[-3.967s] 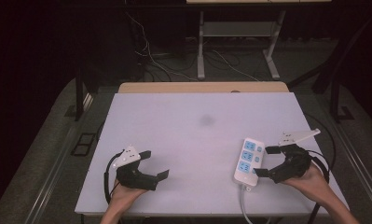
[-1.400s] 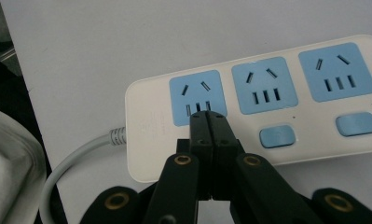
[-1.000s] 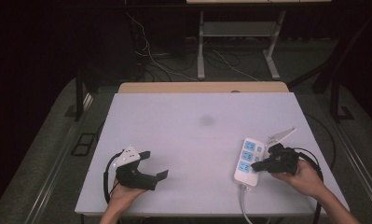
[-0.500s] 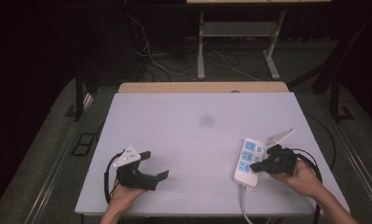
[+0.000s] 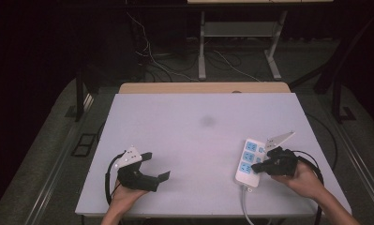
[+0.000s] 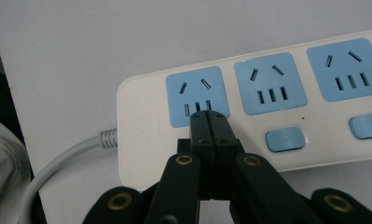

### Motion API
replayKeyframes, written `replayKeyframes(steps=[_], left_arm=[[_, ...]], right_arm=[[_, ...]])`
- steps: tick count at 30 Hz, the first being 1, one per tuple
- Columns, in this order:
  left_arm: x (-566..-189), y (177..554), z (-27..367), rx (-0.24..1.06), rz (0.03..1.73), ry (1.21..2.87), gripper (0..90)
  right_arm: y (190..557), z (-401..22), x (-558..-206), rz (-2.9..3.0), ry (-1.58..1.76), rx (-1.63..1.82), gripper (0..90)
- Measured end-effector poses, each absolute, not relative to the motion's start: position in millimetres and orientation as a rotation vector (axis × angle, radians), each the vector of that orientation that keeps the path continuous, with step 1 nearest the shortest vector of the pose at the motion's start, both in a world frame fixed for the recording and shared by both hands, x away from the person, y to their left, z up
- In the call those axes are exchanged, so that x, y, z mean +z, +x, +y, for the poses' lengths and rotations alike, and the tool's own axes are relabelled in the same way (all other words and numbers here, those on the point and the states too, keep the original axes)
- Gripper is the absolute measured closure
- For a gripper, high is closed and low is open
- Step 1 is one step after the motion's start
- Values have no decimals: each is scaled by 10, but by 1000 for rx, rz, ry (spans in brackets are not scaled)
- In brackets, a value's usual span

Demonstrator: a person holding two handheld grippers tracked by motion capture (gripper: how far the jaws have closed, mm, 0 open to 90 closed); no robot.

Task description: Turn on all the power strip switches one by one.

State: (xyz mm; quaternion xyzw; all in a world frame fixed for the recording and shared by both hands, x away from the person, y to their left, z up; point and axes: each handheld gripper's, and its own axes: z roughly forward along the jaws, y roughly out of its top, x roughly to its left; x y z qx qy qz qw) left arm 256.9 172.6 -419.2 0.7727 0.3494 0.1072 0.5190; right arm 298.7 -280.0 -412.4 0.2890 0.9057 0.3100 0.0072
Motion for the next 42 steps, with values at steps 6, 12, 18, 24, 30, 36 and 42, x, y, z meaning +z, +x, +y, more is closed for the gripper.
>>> replayKeyframes(steps=[6,12,18,24,30,36,42], left_arm=[[-4195,2568,1731,258,838,1855,0],[-4193,2569,1732,257,837,1854,0],[-4199,2576,1729,255,839,1856,0],[-4195,2573,1735,256,839,1853,0],[-4194,2573,1734,255,838,1854,0],[-4194,2575,1735,254,839,1854,0],[-4194,2574,1738,255,841,1852,0]], right_arm=[[2978,-2823,-4137,2821,915,999,900],[2992,-2835,-4129,2822,926,1011,900],[2977,-2831,-4115,2828,931,1018,900],[2977,-2844,-4076,2825,933,1031,900],[2987,-2878,-3962,2814,923,1050,900],[2998,-2915,-3856,2802,909,1058,900],[3038,-2987,-3784,2799,926,1060,900]])
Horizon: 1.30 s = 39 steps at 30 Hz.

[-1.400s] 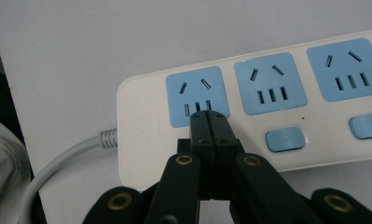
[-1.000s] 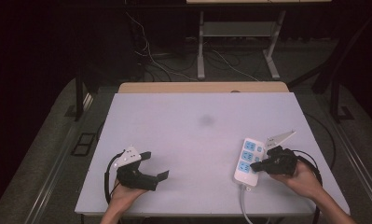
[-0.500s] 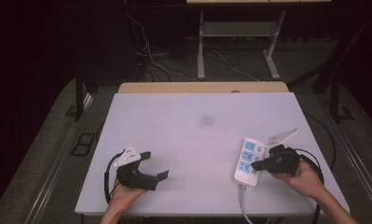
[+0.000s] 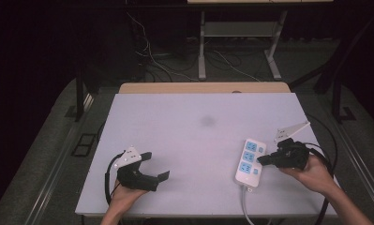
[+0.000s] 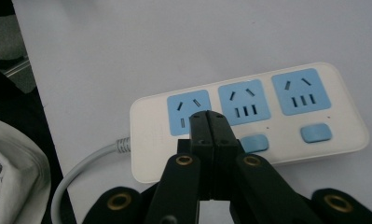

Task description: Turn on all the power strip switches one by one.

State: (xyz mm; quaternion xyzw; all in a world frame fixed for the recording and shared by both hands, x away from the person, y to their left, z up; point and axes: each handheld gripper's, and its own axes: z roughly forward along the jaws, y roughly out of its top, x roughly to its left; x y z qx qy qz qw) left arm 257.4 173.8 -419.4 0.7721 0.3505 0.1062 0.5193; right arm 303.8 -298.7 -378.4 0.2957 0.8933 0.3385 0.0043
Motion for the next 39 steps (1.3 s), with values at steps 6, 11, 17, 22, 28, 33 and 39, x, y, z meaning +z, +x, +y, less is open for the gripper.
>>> replayKeyframes(steps=[6,11,17,22,28,33,39], left_arm=[[-4195,2576,1738,256,840,1853,0],[-4195,2573,1736,255,840,1854,0],[-4197,2578,1741,255,842,1854,0],[-4197,2576,1736,255,840,1854,0],[-4196,2579,1736,255,839,1855,0],[-4196,2578,1733,255,840,1854,0],[-4197,2582,1736,255,842,1852,0]], right_arm=[[3066,-3066,-3693,2779,935,1061,900],[3135,-3129,-3638,2773,947,1072,900],[3223,-3190,-3601,2763,964,1083,900],[3277,-3190,-3632,2775,956,1080,900],[3333,-3166,-3683,2786,958,1063,900],[3366,-3139,-3722,2794,957,1055,900],[3403,-3098,-3799,2819,953,1033,900]])
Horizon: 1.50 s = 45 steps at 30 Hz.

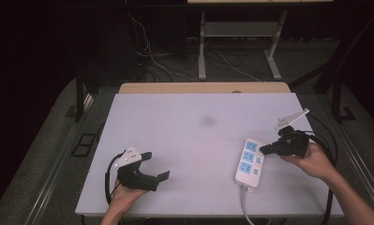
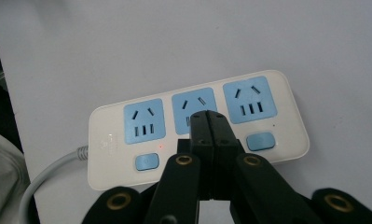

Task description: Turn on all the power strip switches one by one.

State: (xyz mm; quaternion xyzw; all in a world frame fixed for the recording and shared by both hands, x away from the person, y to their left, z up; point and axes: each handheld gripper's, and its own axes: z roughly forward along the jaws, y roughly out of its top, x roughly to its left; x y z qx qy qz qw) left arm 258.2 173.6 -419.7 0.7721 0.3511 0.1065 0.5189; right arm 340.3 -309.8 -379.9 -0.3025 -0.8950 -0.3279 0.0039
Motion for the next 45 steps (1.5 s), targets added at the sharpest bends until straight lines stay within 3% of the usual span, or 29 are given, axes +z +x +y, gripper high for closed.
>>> replayKeyframes(steps=[45], left_arm=[[-4197,2581,1738,257,843,1858,0]], right_arm=[[3417,-2988,-4085,-2811,-944,-941,899]])
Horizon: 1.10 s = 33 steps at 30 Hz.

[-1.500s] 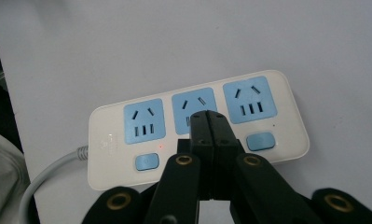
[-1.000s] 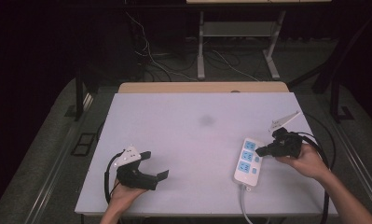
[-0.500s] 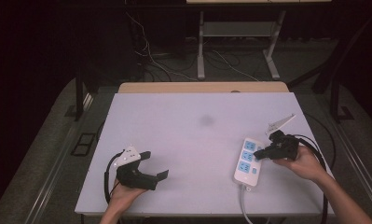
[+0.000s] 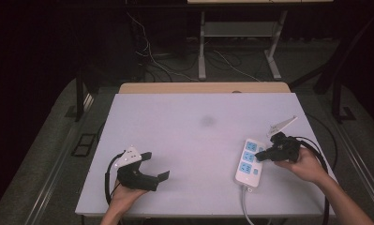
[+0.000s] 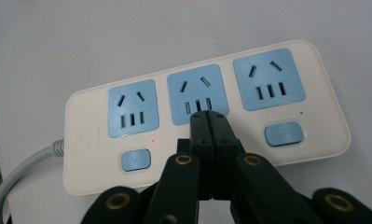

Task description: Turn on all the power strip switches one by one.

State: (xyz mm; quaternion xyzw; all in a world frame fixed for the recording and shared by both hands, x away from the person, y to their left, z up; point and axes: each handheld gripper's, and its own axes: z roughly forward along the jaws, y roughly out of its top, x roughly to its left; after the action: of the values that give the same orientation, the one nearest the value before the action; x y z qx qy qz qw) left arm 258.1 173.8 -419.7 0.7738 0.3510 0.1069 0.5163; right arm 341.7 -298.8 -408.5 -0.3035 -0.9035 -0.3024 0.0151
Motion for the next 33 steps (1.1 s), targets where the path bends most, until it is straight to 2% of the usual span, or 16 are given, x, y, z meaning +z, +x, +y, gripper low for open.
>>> replayKeyframes(steps=[33], left_arm=[[-4197,2575,1722,255,838,1860,0]], right_arm=[[3398,-2936,-4108,-2867,-914,-925,900]])
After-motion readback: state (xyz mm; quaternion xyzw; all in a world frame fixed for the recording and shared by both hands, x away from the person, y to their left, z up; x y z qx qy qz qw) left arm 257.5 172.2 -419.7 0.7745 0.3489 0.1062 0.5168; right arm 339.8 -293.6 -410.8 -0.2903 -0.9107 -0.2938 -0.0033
